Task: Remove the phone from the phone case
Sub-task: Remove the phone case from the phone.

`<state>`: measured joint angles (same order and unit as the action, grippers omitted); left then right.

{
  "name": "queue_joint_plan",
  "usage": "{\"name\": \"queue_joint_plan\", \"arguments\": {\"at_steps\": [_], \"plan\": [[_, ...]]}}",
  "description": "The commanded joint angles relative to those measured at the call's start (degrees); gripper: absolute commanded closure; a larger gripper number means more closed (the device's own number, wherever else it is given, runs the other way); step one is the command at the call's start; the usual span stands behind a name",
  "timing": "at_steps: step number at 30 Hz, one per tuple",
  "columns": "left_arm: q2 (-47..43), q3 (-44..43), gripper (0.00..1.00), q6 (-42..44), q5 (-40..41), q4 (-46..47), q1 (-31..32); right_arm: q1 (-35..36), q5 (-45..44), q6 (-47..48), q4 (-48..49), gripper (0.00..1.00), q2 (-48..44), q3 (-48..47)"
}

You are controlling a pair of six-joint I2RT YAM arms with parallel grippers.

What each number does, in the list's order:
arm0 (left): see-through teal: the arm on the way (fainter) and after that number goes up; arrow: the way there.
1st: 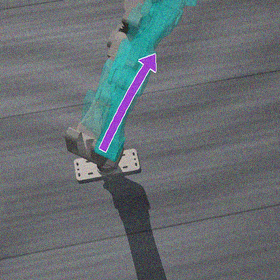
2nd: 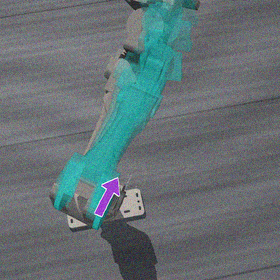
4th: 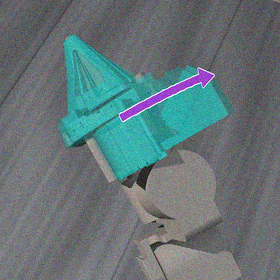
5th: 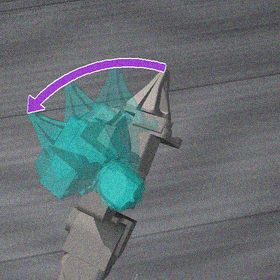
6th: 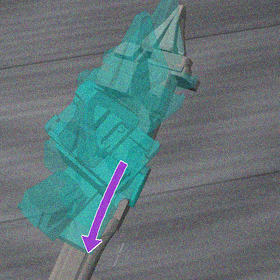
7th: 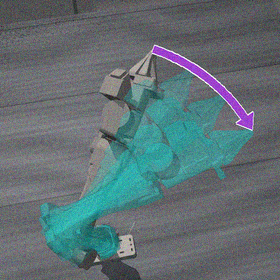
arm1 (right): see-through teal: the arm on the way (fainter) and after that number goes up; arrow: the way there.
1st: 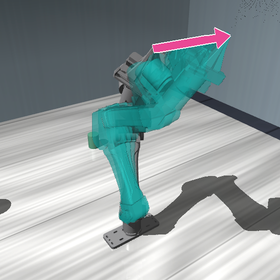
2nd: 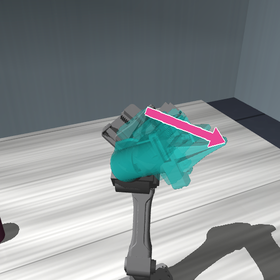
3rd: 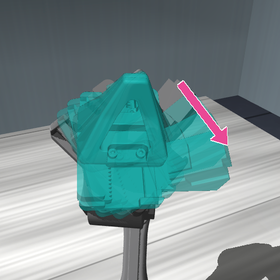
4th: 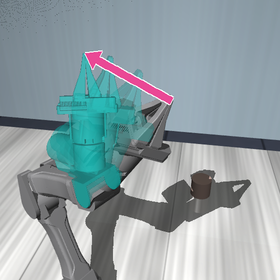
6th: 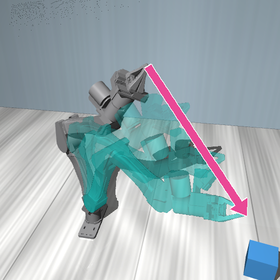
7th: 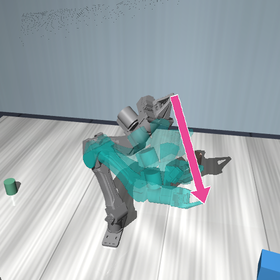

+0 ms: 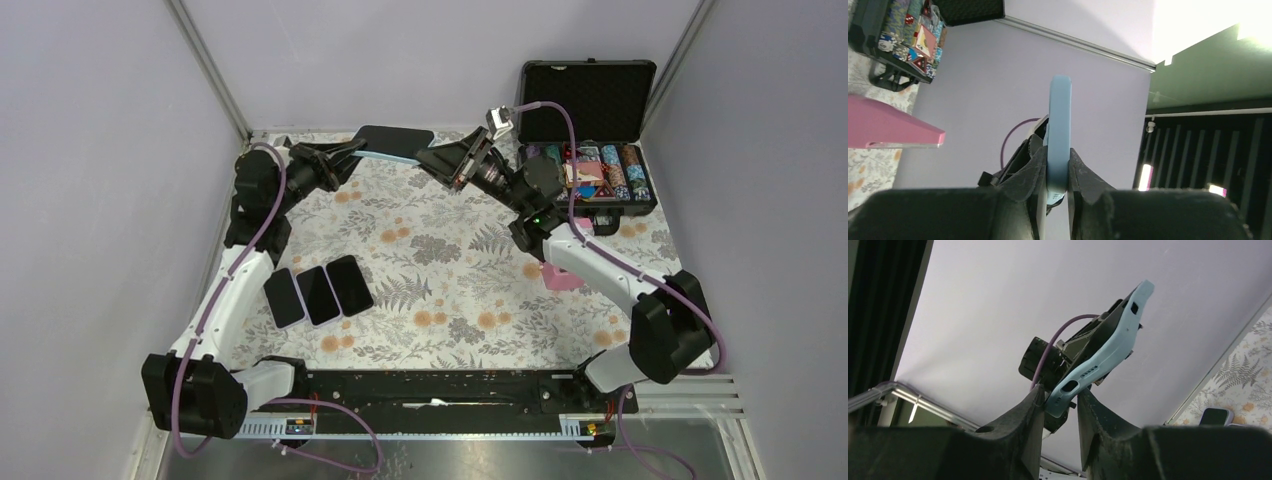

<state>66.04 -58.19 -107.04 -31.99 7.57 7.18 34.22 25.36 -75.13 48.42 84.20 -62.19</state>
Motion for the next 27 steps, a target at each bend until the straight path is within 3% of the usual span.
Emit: {"name": "queue_joint_plan", "arguments": {"at_steps": [1,3,7,11,22,27], "plan": [[-1.87,4.36,1.00,-16.47,-2.37,11.41,0.68,0.73,6.04,0.13,17.19,0.90,1.78,1.11],[-2.28,6.51,1.00,-21.14,-2.71,15.05,0.82,0.76,8.06,2.18,19.51,0.92,2.11,1.20],[-4.55,6.30,1.00,-21.42,-2.18,10.98,0.82,0.70,11.21,8.32,18.18,0.97,1.48,1.46],[-4.78,6.27,1.00,-23.74,-2.32,13.51,0.77,0.72,12.67,12.63,14.27,1.00,0.06,2.05],[-3.88,3.72,1.00,-27.04,-2.87,17.74,1.12,0.65,9.86,11.47,15.51,1.00,2.03,5.09],[-4.29,3.83,1.00,-26.80,-3.94,17.04,1.68,0.50,14.54,14.85,16.49,1.00,3.64,1.44]]}}
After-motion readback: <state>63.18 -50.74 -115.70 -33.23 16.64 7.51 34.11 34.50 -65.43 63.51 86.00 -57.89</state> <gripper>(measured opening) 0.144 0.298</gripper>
